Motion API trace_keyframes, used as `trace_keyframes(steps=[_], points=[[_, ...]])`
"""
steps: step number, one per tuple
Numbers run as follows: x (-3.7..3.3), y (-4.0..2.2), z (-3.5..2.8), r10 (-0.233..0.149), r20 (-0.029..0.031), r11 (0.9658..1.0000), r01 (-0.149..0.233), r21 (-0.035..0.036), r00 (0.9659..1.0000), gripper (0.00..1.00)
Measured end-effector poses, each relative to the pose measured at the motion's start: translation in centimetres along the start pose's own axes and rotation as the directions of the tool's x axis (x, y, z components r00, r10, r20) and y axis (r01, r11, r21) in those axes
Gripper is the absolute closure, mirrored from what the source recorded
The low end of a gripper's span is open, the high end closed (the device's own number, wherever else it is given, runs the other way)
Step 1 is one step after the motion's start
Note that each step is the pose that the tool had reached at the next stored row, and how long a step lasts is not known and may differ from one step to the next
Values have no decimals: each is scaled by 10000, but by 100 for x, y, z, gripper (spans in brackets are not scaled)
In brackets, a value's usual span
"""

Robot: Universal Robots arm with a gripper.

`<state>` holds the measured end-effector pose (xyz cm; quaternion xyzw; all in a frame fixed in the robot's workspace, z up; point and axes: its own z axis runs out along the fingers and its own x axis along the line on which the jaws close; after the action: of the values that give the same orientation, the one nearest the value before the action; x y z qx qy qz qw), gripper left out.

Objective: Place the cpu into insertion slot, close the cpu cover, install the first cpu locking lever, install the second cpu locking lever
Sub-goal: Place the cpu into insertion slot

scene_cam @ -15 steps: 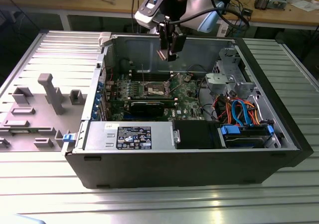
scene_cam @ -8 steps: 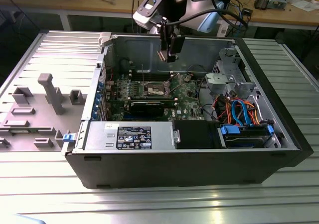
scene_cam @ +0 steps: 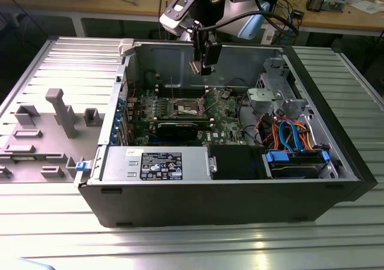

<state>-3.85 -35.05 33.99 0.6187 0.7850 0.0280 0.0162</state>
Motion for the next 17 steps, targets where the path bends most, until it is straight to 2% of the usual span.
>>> trace_keyframes(steps=[5, 17], points=[[0, -1, 8, 245, 16, 9997, -245, -2, 9997, 46], [0, -1, 9, 290, 19, 9996, -290, -3, 9996, 46]])
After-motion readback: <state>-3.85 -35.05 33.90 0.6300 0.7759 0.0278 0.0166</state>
